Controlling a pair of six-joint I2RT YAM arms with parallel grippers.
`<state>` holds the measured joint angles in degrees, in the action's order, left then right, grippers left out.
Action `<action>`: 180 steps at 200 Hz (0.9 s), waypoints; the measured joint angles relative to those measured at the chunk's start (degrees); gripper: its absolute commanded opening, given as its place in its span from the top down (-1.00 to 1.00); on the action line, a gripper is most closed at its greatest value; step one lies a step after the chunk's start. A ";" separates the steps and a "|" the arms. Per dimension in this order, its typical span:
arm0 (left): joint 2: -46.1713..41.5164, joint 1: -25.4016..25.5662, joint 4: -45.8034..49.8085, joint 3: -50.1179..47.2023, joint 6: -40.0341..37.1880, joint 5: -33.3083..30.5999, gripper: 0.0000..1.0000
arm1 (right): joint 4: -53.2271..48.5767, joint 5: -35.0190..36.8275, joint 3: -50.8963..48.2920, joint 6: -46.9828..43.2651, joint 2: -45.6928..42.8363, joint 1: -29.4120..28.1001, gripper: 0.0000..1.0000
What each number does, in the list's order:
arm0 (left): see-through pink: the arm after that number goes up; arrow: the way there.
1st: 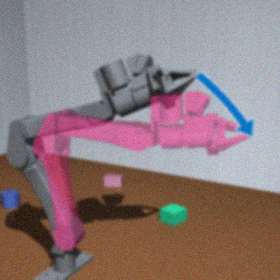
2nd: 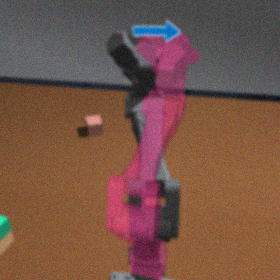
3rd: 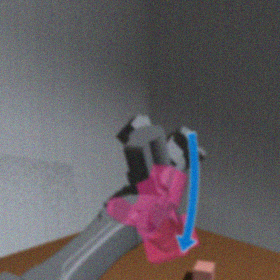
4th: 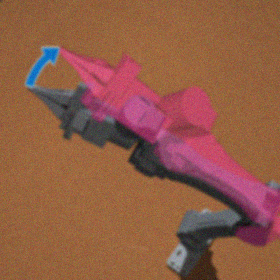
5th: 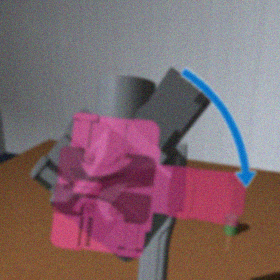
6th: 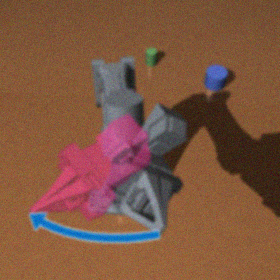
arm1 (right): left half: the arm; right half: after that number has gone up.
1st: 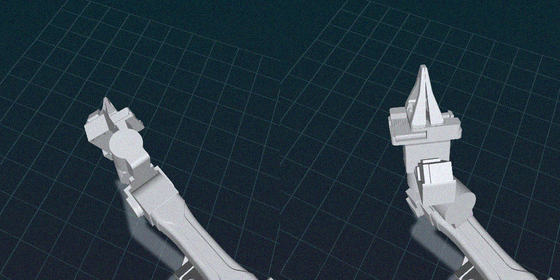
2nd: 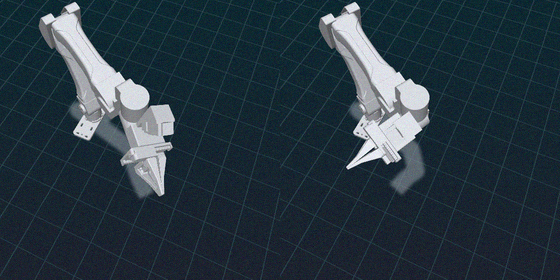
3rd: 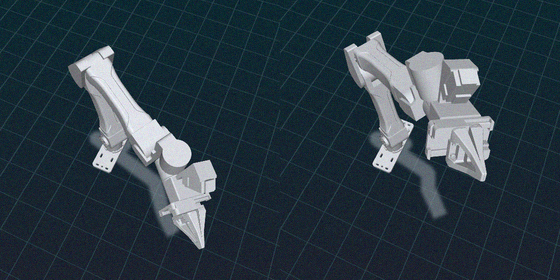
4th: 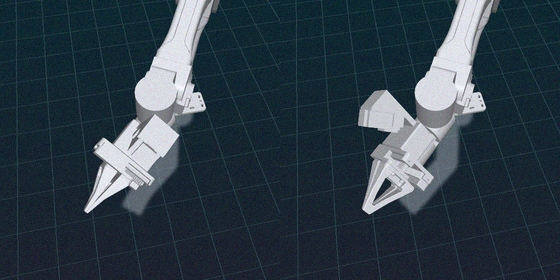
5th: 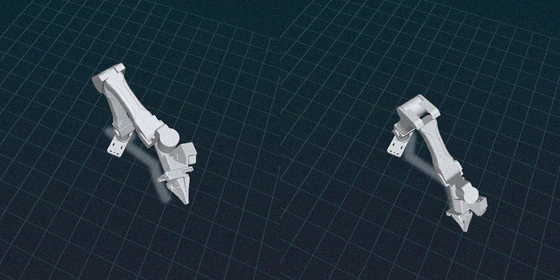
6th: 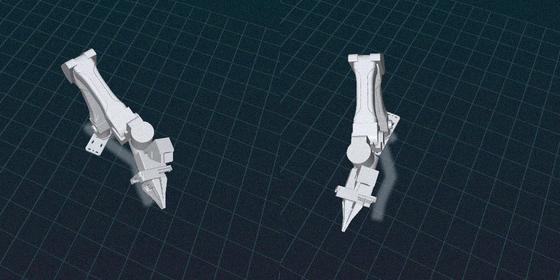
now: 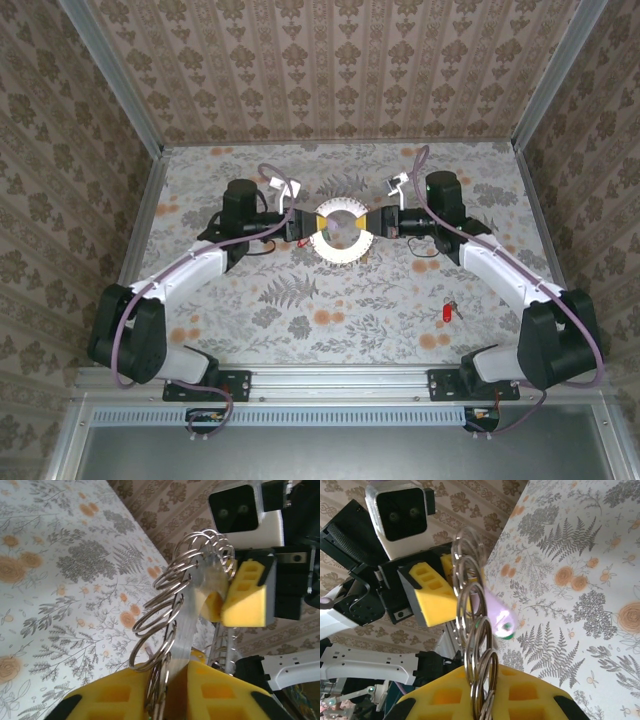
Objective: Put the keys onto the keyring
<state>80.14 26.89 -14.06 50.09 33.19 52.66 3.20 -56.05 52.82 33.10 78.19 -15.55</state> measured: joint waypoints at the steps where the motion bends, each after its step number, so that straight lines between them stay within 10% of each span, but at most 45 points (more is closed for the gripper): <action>1: 0.00 -0.02 -0.02 0.00 0.02 0.09 0.75 | -0.02 0.00 0.02 -0.07 0.02 0.02 0.91; 71: -3.63 -2.01 -1.53 0.02 1.11 0.50 1.00 | -3.87 0.68 2.69 -3.37 0.50 1.84 0.29; 126: -6.99 -2.99 -1.03 0.35 0.07 -1.46 1.00 | -8.52 21.27 0.09 -6.56 -13.79 3.02 0.03; 180: -6.99 -2.99 14.36 11.78 -10.69 0.48 1.00 | 2.95 29.09 -15.54 -12.87 -29.81 2.89 0.16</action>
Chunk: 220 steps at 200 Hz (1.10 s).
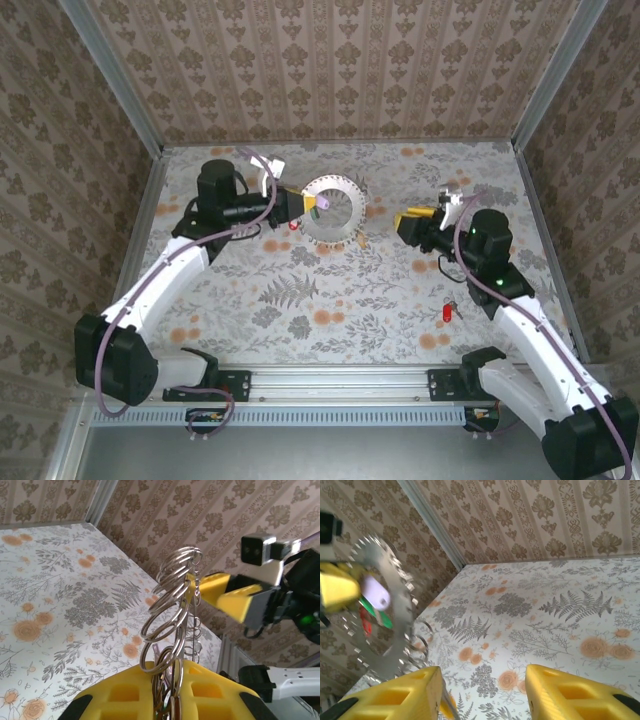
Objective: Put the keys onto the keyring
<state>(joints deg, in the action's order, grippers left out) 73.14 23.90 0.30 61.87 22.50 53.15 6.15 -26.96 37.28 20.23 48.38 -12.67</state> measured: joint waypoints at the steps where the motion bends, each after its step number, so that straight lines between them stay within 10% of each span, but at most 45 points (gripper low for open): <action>1: 0.02 0.00 0.76 0.57 -0.31 0.09 1.00 | 0.02 0.00 -0.07 -0.02 -0.04 0.00 0.16; 117: 8.24 0.02 46.25 29.03 -28.65 -2.78 1.00 | 13.42 26.53 -10.84 -31.78 -2.32 -31.56 0.54; 220: 11.89 3.34 57.44 36.39 -35.87 -13.03 1.00 | 29.05 38.66 -10.84 -38.49 13.31 -40.72 0.63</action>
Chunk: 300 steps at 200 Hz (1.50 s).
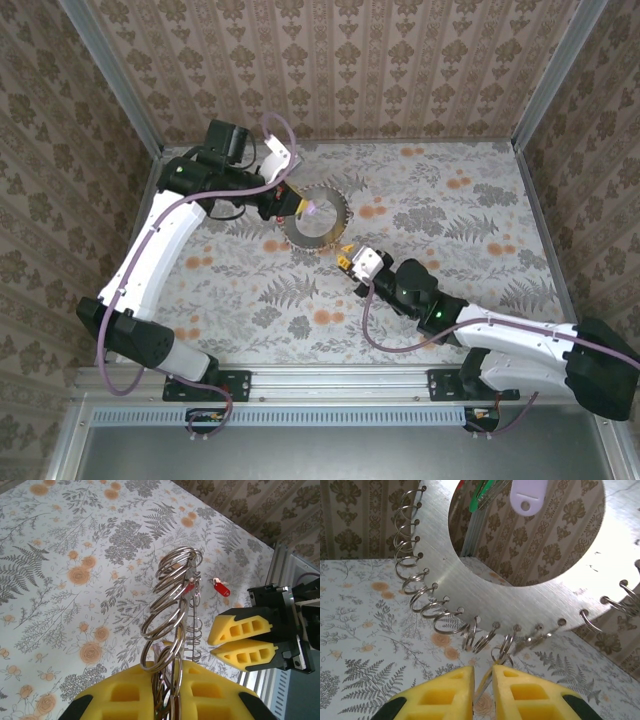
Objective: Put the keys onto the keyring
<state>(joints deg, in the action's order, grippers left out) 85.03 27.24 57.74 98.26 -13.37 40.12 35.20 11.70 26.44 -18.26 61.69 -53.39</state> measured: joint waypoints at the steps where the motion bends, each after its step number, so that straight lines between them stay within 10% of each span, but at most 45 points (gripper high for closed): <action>1: 0.00 0.04 0.00 0.00 0.00 -0.04 1.00 | 0.07 0.02 0.00 0.00 0.07 -0.02 0.63; 300: -0.87 0.85 -1.60 -1.05 -0.42 -1.64 1.00 | 3.56 -0.33 0.22 2.38 2.86 -0.31 0.60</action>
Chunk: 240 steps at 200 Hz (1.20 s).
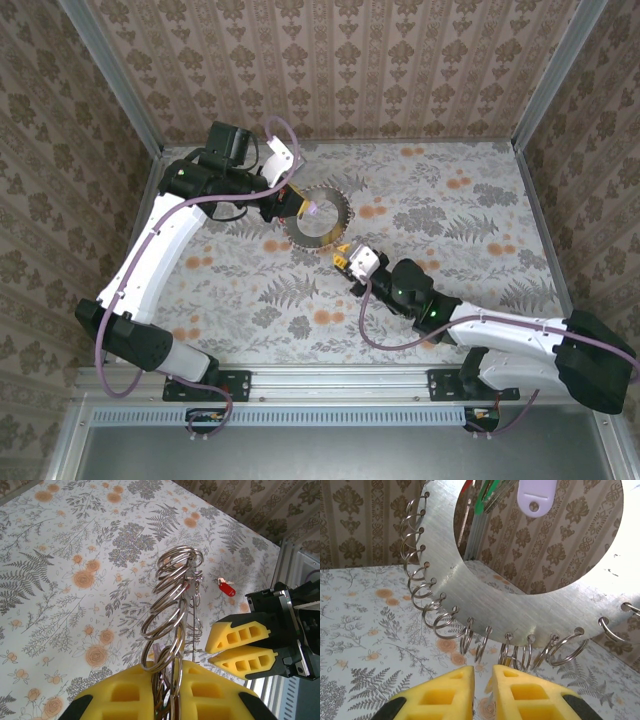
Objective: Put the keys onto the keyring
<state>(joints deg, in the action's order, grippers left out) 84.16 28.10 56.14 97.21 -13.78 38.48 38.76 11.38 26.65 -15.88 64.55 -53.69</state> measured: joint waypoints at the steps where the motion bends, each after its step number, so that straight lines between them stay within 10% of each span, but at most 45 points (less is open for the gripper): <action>1: 0.00 0.00 0.02 0.00 0.00 0.00 1.00 | 0.00 0.02 0.00 0.00 0.02 0.00 0.60; 240: -0.33 0.00 -0.04 -0.50 0.00 0.02 1.00 | 2.80 3.98 1.31 -0.68 4.83 0.00 0.68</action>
<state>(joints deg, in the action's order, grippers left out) 83.83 28.10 56.10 96.71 -13.78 38.50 41.56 15.35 27.97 -16.56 69.38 -53.69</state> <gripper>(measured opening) 0.113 0.169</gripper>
